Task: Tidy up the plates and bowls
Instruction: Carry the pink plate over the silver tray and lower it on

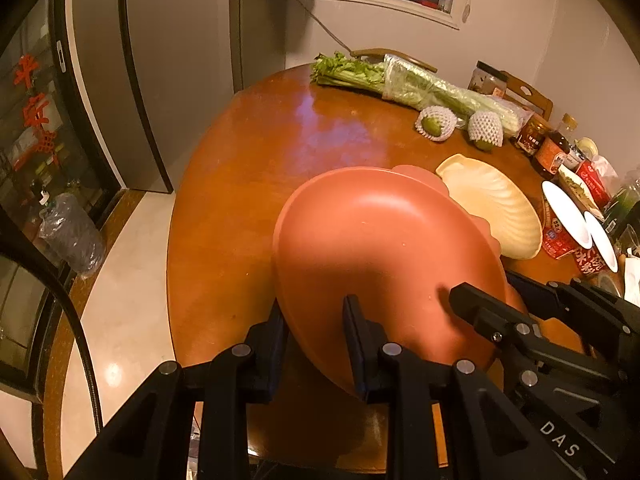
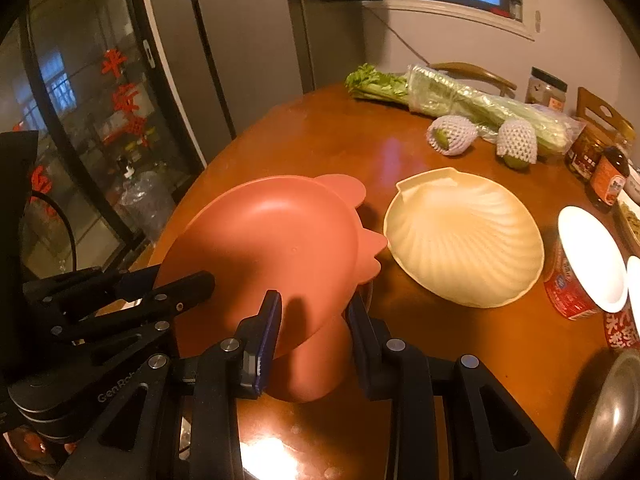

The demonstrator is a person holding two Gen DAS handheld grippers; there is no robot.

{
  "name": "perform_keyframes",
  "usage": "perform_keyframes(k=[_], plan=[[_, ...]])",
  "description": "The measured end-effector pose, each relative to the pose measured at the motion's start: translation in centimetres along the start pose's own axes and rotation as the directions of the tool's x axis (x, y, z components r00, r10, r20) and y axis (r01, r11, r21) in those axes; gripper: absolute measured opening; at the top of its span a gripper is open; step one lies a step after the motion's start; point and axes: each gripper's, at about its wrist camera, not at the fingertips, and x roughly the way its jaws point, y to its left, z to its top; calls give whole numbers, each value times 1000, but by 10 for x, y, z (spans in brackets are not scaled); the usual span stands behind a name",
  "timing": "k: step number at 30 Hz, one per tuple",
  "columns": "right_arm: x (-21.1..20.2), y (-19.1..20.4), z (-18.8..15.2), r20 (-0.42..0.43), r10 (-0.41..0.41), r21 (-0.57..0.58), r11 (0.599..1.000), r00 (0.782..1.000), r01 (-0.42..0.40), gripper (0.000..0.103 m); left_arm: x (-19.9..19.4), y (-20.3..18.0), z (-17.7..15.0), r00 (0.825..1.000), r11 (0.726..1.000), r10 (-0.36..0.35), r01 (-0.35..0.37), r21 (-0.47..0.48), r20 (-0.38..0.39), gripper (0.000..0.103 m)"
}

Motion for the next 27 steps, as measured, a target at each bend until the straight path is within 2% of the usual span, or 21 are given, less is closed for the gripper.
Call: perform_keyframes(k=[13,27], plan=[[14,-3,-1,-23,-16,-10,1000,1000,16,34,5,-2,0,1000,1000,8,-8,11,-15,28],[9,-7,-1,-17,-18,27,999,1000,18,36,-6,4,2,1000,1000,-26,26,-12,15,28]])
